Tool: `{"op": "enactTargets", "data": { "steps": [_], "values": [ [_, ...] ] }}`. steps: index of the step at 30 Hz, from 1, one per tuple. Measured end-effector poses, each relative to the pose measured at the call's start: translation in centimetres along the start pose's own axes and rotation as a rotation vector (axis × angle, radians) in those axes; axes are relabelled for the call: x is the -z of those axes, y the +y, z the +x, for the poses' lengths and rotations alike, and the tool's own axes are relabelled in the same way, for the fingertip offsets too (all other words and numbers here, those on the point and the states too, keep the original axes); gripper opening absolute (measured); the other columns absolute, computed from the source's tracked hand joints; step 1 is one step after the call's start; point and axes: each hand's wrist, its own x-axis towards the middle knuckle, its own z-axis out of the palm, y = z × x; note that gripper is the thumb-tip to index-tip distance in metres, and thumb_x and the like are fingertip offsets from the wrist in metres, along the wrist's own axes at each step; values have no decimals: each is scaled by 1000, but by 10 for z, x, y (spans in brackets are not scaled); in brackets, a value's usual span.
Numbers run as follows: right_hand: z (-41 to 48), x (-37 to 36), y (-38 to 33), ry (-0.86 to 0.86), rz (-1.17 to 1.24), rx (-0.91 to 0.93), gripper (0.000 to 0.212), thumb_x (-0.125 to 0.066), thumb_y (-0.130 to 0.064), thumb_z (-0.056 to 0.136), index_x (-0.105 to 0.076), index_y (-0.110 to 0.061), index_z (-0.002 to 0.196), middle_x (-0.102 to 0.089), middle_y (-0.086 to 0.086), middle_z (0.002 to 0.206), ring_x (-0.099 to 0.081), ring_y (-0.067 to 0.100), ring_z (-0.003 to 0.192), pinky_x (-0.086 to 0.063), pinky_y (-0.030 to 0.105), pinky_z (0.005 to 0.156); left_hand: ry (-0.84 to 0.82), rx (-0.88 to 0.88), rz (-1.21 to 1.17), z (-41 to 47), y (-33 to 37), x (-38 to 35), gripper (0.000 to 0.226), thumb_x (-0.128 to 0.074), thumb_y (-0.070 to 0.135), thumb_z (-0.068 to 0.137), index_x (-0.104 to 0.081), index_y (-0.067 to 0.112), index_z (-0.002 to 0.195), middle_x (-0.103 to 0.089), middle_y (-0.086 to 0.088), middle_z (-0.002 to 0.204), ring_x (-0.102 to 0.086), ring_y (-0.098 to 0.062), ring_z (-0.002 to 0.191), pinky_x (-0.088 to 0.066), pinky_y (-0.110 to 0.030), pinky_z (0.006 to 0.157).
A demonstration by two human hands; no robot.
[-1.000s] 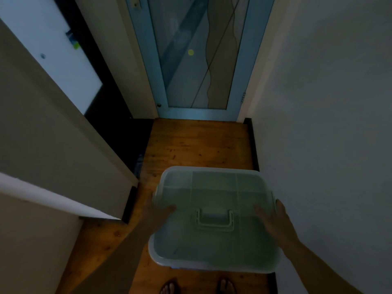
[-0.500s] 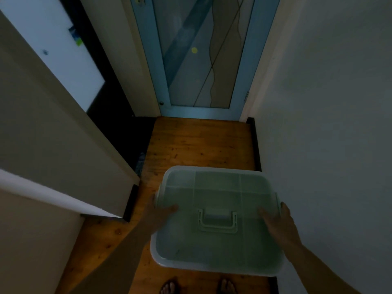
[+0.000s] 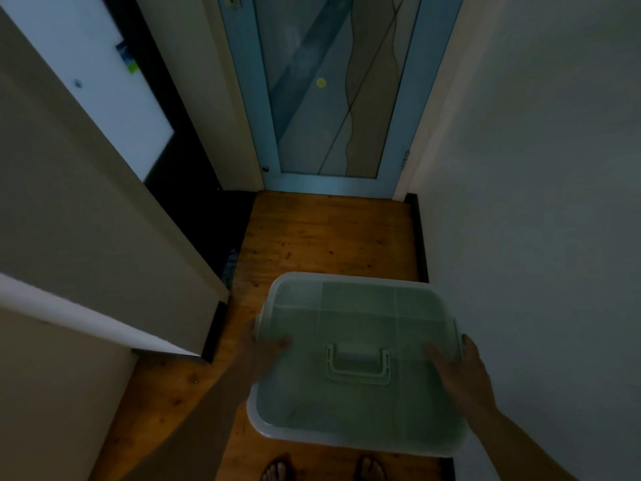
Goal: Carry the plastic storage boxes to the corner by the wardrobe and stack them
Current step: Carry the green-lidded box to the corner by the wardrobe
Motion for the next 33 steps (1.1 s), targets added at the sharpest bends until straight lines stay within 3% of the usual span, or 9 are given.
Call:
{"op": "enactTargets", "data": {
  "steps": [6,11,13,17,23,25,28,31,33],
  "values": [
    [-3,0,-7,2,8,10,87,-65,-57,80,-26,-20,149,-44,11,143,-48,34,124,-40,46,98,17,8,6,-4,2,5,79,-82,18,74,-40,15,141,-55,-13,130,-57,-33,111,-50,-53,92],
    [-6,0,-22,10,9,13,89,-64,-58,80,-22,-22,150,-43,11,145,-46,35,126,-39,46,100,64,-30,24,-8,13,13,72,-83,24,73,-45,20,134,-57,-3,117,-57,-24,97,-50,-38,74],
    [-8,1,-29,10,5,14,90,-64,-59,81,-21,-22,151,-41,11,147,-45,35,127,-38,48,102,60,-46,16,-8,18,18,62,-84,24,72,-52,21,125,-60,-6,117,-60,-28,102,-52,-42,80],
    [-11,2,-45,15,2,37,91,-63,-60,81,-21,-22,152,-41,12,147,-45,35,128,-38,48,102,24,-41,-17,-14,31,29,66,-84,21,72,-54,19,130,-65,-11,114,-65,-32,97,-56,-51,82],
    [-16,12,-74,-2,23,87,92,-64,-60,80,-21,-20,152,-42,12,146,-46,33,126,-40,46,102,80,-99,-14,-18,56,39,75,-83,24,73,-47,16,139,-62,-10,117,-62,-27,92,-53,-29,61],
    [-19,15,-83,-2,33,93,93,-64,-61,80,-20,-21,151,-42,11,146,-46,33,126,-39,45,101,93,-123,-36,-21,63,42,73,-83,23,73,-49,16,137,-63,-11,120,-63,-27,91,-55,-32,64],
    [-25,19,-95,9,26,112,93,-62,-63,79,-22,-21,151,-42,11,146,-46,33,126,-38,43,101,97,-124,-67,-28,72,49,78,-82,27,73,-45,17,141,-57,-11,131,-61,-33,106,-55,-47,85],
    [-31,21,-107,13,31,119,94,-63,-64,78,-21,-21,151,-41,11,147,-46,33,127,-39,41,99,110,-131,-102,-34,82,57,76,-80,27,76,-44,14,142,-56,-12,132,-62,-25,92,-55,-34,68],
    [-36,22,-114,14,18,122,95,-62,-65,78,-21,-22,151,-41,11,148,-46,34,127,-39,43,100,123,-137,-116,-38,87,63,71,-79,28,77,-48,12,139,-59,-13,128,-62,-24,89,-52,-33,69]
  ]
}}
